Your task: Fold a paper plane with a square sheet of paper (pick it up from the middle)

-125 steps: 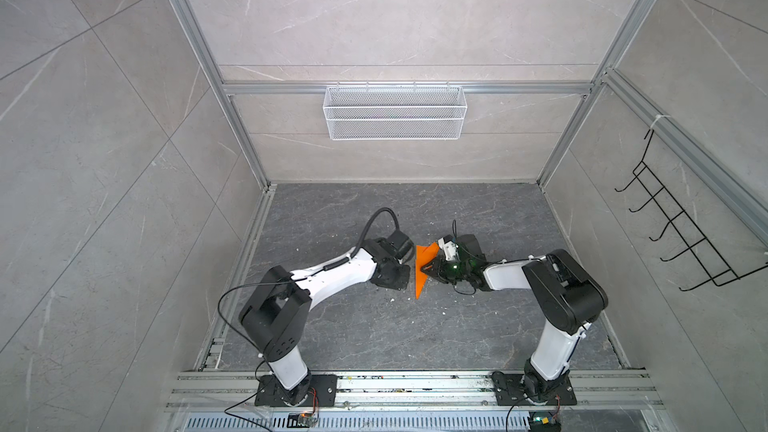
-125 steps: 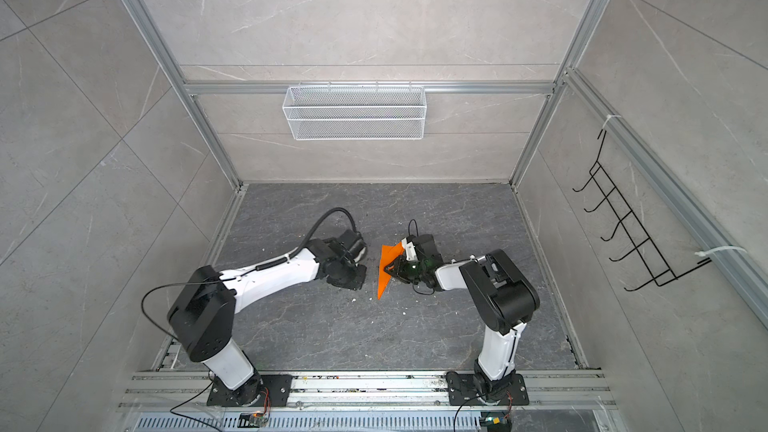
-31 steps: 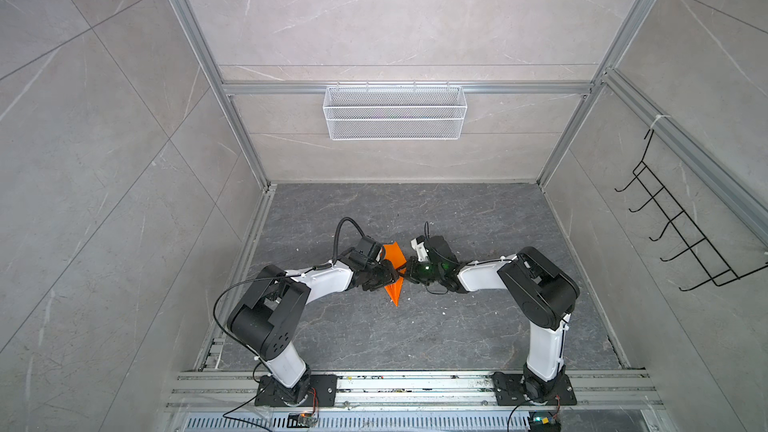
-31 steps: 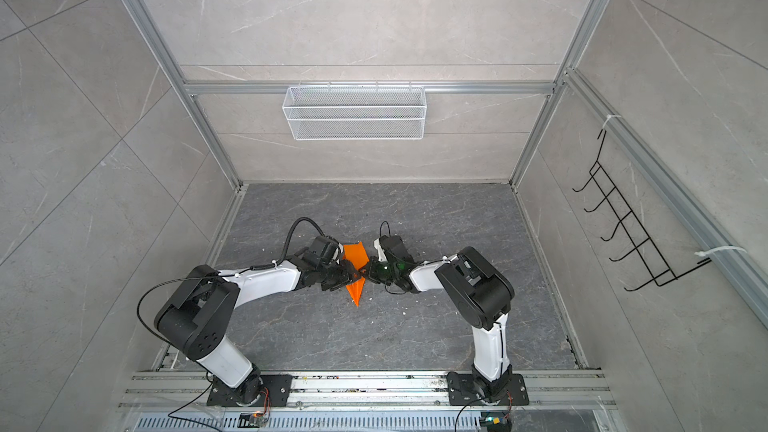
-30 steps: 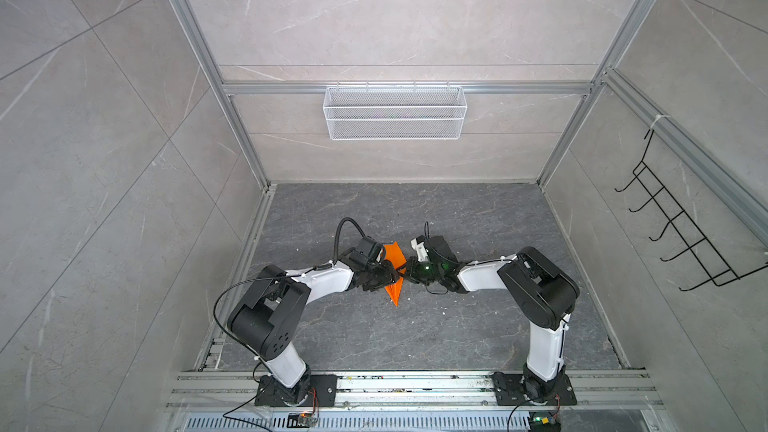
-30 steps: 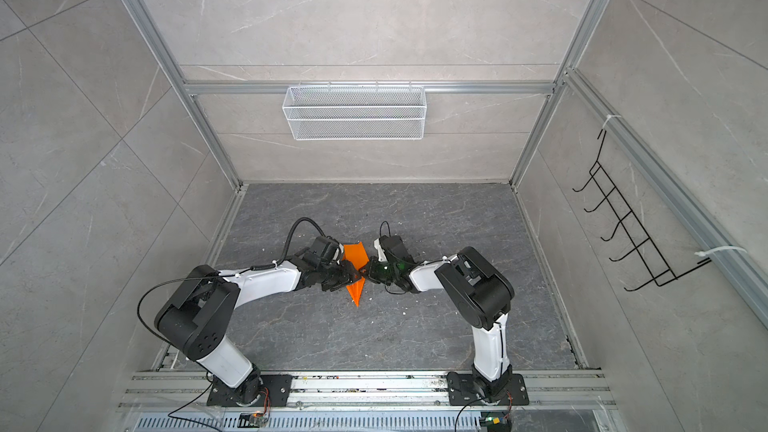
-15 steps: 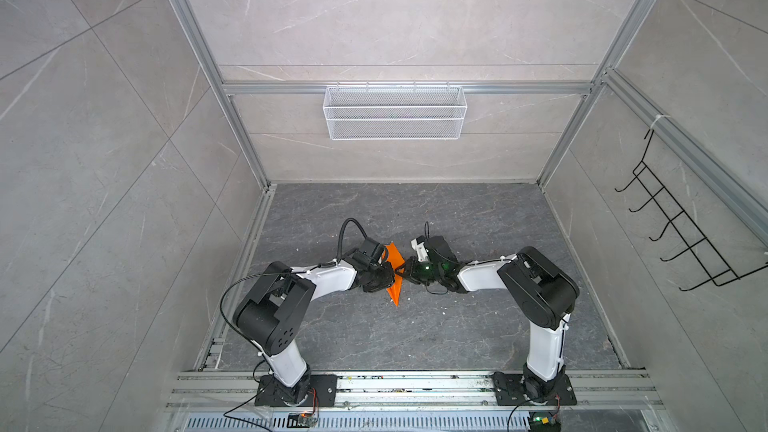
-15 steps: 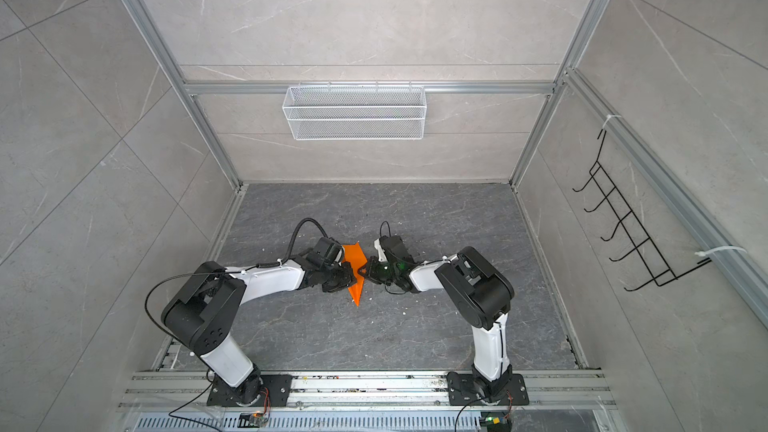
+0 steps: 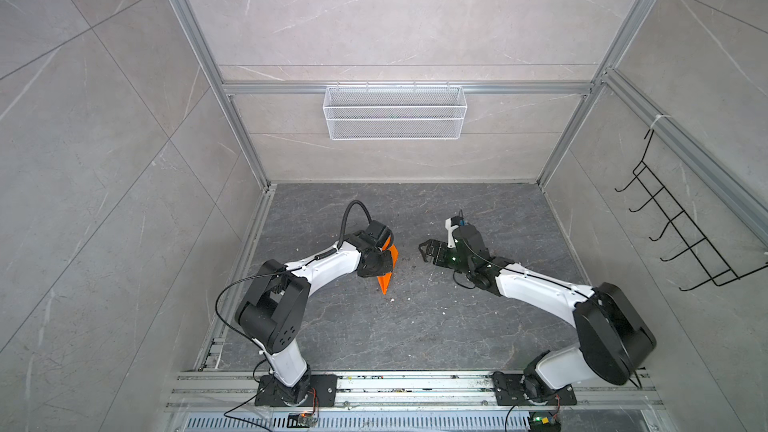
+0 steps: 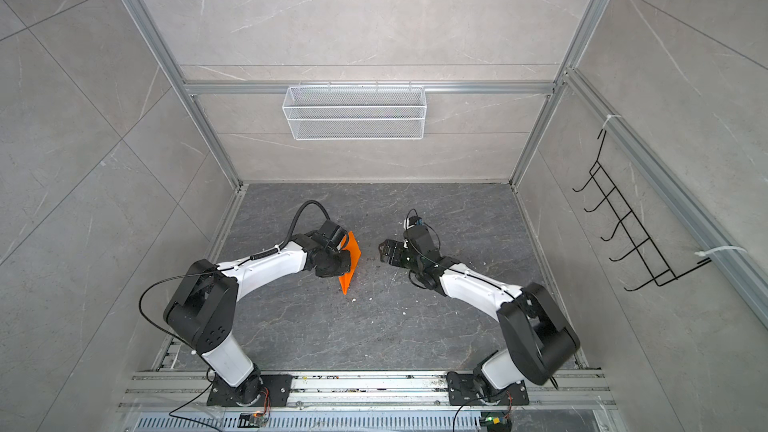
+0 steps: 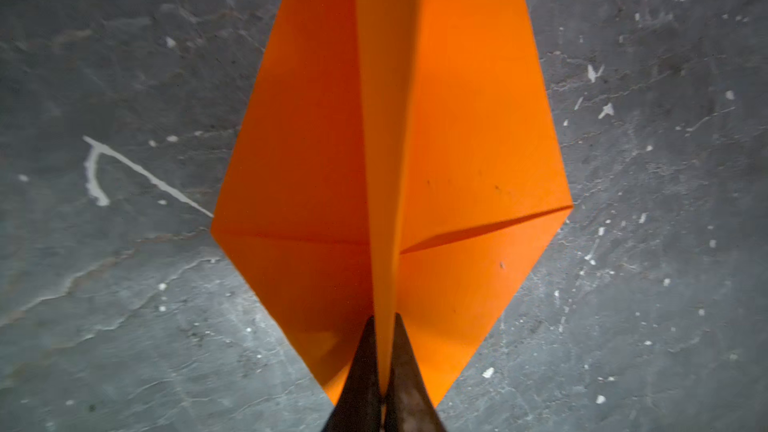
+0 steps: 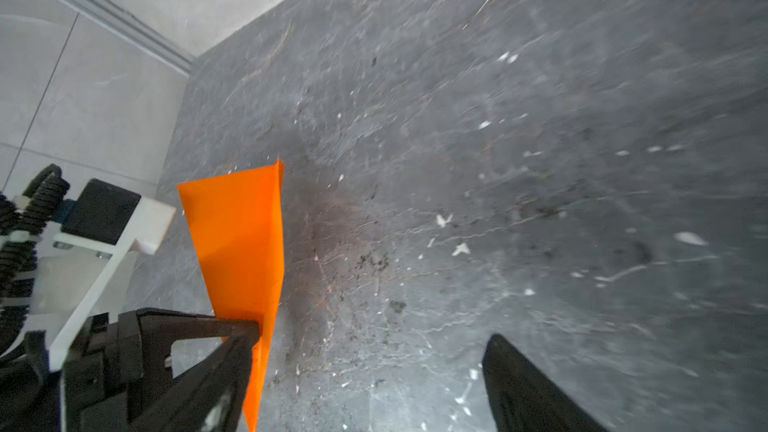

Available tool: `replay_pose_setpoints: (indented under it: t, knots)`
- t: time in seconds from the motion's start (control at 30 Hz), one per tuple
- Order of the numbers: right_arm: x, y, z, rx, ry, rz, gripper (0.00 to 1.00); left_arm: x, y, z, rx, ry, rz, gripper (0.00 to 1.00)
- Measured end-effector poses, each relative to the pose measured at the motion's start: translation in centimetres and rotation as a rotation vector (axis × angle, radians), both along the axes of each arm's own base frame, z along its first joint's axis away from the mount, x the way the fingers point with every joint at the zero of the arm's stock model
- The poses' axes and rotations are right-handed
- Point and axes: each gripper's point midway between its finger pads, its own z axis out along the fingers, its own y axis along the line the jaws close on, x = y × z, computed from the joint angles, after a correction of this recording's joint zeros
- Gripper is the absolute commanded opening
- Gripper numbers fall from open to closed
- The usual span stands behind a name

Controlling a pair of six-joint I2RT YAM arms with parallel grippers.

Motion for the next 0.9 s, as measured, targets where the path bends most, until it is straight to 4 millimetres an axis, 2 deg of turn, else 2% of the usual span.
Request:
replay_pose_setpoints:
  t: [0.13,0.27,0.43,0.53,0.9]
  knots:
    - [-0.1,-3.1,0.6,-0.086,-0.027,-0.073,0.92,0.0,0.8,-1.8,0.097,0.056,-0.019,0.13]
    - [-0.4,-4.6,0.1,-0.122,-0.021,-0.107,0.91,-0.6,1.6,-3.4,0.16,0.108,-0.026,0.16]
    - [-0.9,-5.1,-0.7,-0.14,0.002,-0.112,0.89,-0.9,1.7,-4.0,0.177,0.131,-0.028,0.21]
    - [-1.0,-5.1,-0.8,-0.139,0.007,-0.113,0.88,-0.9,1.6,-4.2,0.18,0.136,-0.031,0.21]
    - [-1.1,-5.0,-1.6,-0.141,0.032,-0.109,0.87,-0.7,1.4,-4.2,0.175,0.128,-0.033,0.08]
